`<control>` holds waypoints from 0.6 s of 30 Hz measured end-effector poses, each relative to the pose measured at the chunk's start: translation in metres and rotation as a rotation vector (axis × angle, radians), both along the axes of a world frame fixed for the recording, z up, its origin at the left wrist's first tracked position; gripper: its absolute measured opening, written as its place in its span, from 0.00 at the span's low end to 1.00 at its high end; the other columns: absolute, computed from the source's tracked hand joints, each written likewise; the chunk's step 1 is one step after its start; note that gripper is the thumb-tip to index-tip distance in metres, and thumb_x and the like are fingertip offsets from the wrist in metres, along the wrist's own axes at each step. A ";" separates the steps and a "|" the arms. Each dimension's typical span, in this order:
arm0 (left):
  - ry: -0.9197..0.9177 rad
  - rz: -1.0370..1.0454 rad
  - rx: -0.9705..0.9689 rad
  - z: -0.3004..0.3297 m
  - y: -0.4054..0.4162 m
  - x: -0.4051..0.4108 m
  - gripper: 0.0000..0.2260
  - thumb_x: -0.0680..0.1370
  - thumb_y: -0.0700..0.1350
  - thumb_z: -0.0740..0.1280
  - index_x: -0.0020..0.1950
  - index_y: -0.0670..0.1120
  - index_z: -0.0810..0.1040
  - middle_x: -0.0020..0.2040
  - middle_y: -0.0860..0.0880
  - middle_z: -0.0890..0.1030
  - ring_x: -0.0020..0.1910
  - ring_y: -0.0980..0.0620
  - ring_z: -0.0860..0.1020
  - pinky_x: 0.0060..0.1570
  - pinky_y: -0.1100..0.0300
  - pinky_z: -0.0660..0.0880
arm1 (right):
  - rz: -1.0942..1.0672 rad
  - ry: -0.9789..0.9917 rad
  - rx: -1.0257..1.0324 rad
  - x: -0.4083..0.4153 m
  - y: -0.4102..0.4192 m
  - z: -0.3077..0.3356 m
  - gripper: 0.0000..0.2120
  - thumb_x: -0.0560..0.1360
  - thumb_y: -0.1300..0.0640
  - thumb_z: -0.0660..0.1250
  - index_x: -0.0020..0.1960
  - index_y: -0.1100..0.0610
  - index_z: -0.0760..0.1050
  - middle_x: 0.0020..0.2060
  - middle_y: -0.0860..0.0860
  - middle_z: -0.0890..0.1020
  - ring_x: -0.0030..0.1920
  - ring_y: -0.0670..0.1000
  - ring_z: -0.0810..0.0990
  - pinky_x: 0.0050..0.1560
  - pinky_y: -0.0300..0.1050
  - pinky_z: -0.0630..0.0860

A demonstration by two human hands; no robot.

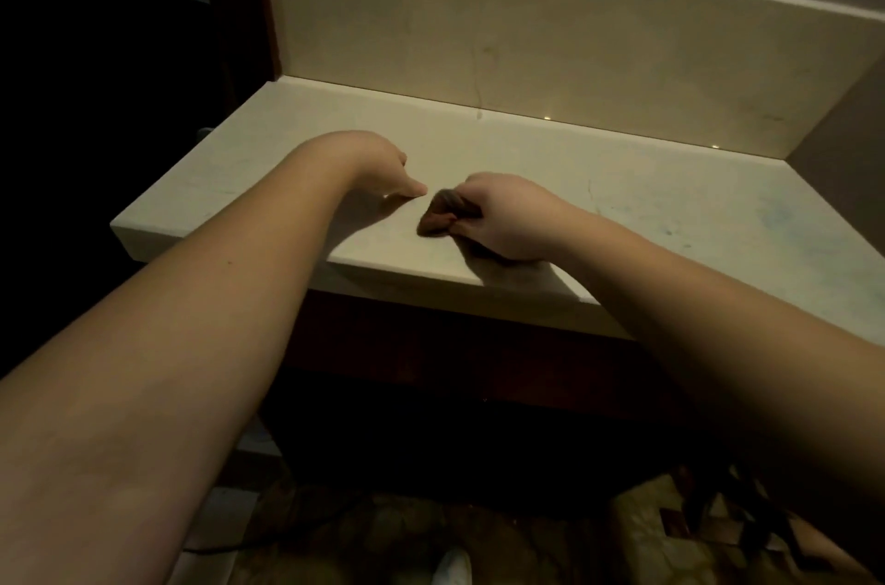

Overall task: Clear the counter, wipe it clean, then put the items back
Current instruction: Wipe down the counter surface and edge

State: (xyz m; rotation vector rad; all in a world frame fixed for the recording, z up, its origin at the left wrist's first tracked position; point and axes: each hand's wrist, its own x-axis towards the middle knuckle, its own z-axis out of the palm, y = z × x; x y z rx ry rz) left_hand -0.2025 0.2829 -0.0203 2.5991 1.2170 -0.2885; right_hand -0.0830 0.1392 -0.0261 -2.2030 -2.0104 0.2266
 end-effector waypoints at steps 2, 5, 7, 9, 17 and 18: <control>0.003 -0.006 0.008 0.002 0.000 -0.001 0.29 0.78 0.63 0.61 0.74 0.48 0.67 0.70 0.46 0.71 0.68 0.43 0.69 0.65 0.45 0.67 | 0.052 0.001 -0.013 0.005 -0.027 0.000 0.07 0.77 0.50 0.64 0.51 0.52 0.78 0.46 0.48 0.75 0.46 0.50 0.75 0.46 0.45 0.70; 0.009 -0.019 0.021 0.002 -0.002 -0.002 0.28 0.79 0.62 0.59 0.73 0.47 0.68 0.69 0.46 0.72 0.67 0.43 0.69 0.62 0.46 0.67 | 0.084 0.005 -0.038 0.015 -0.067 -0.001 0.07 0.77 0.52 0.65 0.53 0.50 0.79 0.46 0.46 0.75 0.39 0.41 0.73 0.41 0.35 0.69; 0.014 -0.030 0.032 0.002 -0.003 -0.002 0.28 0.79 0.62 0.59 0.73 0.47 0.68 0.69 0.45 0.72 0.67 0.43 0.69 0.62 0.47 0.67 | 0.075 0.007 -0.054 0.019 -0.076 0.001 0.05 0.77 0.52 0.66 0.51 0.49 0.78 0.45 0.44 0.74 0.36 0.37 0.72 0.37 0.31 0.66; 0.022 -0.031 0.040 0.002 -0.003 -0.002 0.28 0.79 0.63 0.58 0.73 0.46 0.68 0.69 0.45 0.72 0.67 0.43 0.69 0.63 0.47 0.67 | 0.050 0.003 -0.091 0.016 -0.069 0.006 0.01 0.76 0.52 0.66 0.47 0.46 0.76 0.43 0.43 0.74 0.39 0.40 0.74 0.40 0.37 0.68; 0.007 -0.017 0.050 -0.001 0.002 -0.001 0.30 0.77 0.65 0.60 0.73 0.49 0.67 0.71 0.47 0.70 0.68 0.44 0.69 0.64 0.46 0.67 | 0.051 -0.008 -0.016 -0.013 -0.017 0.000 0.07 0.77 0.52 0.64 0.53 0.51 0.77 0.46 0.47 0.74 0.49 0.52 0.75 0.49 0.47 0.72; 0.004 -0.018 0.051 -0.002 0.003 -0.001 0.30 0.77 0.65 0.59 0.74 0.49 0.66 0.72 0.47 0.69 0.69 0.43 0.68 0.64 0.46 0.67 | 0.068 0.002 -0.015 -0.010 -0.024 0.000 0.07 0.76 0.52 0.64 0.52 0.51 0.77 0.46 0.47 0.74 0.48 0.51 0.75 0.48 0.46 0.71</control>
